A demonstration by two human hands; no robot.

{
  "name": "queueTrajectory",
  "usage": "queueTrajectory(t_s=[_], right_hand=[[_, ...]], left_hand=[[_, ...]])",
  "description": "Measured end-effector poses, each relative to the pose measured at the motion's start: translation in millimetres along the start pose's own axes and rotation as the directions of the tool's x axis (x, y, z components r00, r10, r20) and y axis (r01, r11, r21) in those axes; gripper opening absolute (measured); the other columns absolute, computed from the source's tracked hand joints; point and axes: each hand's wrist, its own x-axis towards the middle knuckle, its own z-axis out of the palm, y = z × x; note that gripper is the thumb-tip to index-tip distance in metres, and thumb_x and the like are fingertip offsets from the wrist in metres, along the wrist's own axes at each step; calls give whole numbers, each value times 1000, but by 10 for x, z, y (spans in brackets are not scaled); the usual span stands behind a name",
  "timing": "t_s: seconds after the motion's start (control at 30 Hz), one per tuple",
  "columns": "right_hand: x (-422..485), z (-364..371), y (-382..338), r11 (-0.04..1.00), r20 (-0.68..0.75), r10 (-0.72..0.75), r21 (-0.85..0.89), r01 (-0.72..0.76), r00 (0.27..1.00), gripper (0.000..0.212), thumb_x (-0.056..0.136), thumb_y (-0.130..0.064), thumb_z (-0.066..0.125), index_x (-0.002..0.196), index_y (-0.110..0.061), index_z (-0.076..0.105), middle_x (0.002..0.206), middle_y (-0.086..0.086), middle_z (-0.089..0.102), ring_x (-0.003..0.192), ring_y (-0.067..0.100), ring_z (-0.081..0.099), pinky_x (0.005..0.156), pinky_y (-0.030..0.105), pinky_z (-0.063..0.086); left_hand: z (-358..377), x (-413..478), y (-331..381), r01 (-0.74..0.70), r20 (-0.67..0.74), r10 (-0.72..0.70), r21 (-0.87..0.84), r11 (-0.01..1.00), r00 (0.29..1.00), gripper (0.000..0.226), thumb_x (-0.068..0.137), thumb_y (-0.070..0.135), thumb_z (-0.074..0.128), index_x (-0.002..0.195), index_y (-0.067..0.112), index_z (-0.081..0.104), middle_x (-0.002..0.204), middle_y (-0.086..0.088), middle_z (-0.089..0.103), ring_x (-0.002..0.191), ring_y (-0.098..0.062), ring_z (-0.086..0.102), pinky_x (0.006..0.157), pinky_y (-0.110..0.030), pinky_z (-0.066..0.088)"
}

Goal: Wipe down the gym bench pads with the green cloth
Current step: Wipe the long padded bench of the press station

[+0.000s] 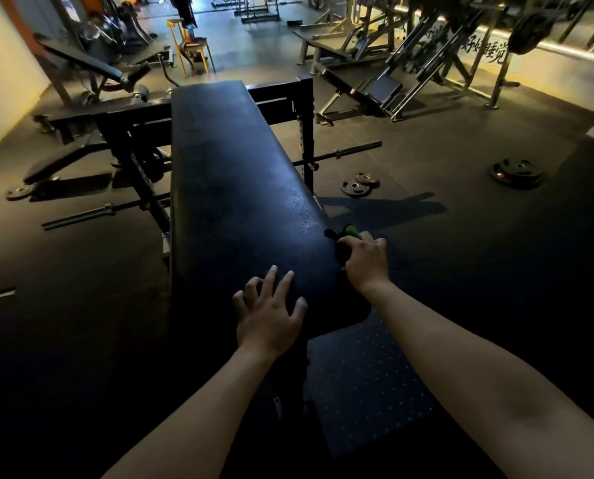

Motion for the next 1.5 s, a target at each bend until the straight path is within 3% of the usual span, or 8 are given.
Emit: queueTrajectory(t_s=[0.17,0.47,0.7,0.9,1.03,1.2,1.3,1.5], right_hand=[[15,8,-127,981,66,-184,70,180,981,45,91,-6,44,128,-24,63,129,12,53,106,36,44,92,34,35],[-353,-35,14,744,203,-663,81,663,720,46,99,-12,46,142,-26,50,133,11,50,108,32,45,93,43,47],[-180,-281,1017,910,141,-403,166,380,904,44,98,-8,48,139,-22,54,127,14,51,109,36,50,91,37,43],[-484,-402,442,714,128,-523,605,352,842,46,97,-12,55,141,-24,52,124,4,52,108,19,54,93,32,49],[-684,-386,107,589,304,-498,806,59,812,44,93,-32,50,137,-34,49,119,5,62,108,19,61,99,43,50],[-789,-338,91,679,352,-598,700,222,720,40,98,-30,44,138,-30,47,108,7,66,91,18,63,80,38,54],[-652,-245,184,758,155,-631,334,560,760,41,102,-31,42,143,-28,44,135,-1,57,122,19,47,99,39,40],[-565,-46,468,829,192,-560,116,548,806,46,103,-33,37,148,-22,37,153,0,36,140,21,22,115,39,24]], left_hand=[[12,19,65,75,-22,-74,52,996,997,69,89,66,19,155,45,18,166,12,10,143,-18,13,110,-41,12],[193,-85,507,308,-157,-334,-169,936,929,51,102,40,40,152,36,36,166,4,22,151,-19,14,120,-47,4],[330,-322,730,291,-210,-377,-350,891,902,47,102,33,46,149,28,45,164,-2,27,152,-21,12,122,-42,4],[305,-506,1233,41,-320,-324,-653,756,890,50,96,39,46,144,27,48,142,7,46,123,3,39,107,-27,36],[231,-509,1327,7,-239,-374,-835,550,896,59,100,32,59,153,27,33,143,4,36,112,6,48,80,-9,47],[264,-632,1070,82,-209,-459,-839,537,863,57,91,41,57,143,22,46,144,-8,47,130,-26,51,106,-34,44],[254,-714,845,208,-248,-639,-809,550,728,44,93,1,57,136,11,52,141,-15,46,129,-31,48,98,-25,34],[366,-704,862,324,-251,-801,-818,476,543,43,90,-2,57,131,8,50,147,-15,36,133,-29,41,111,-36,33]])
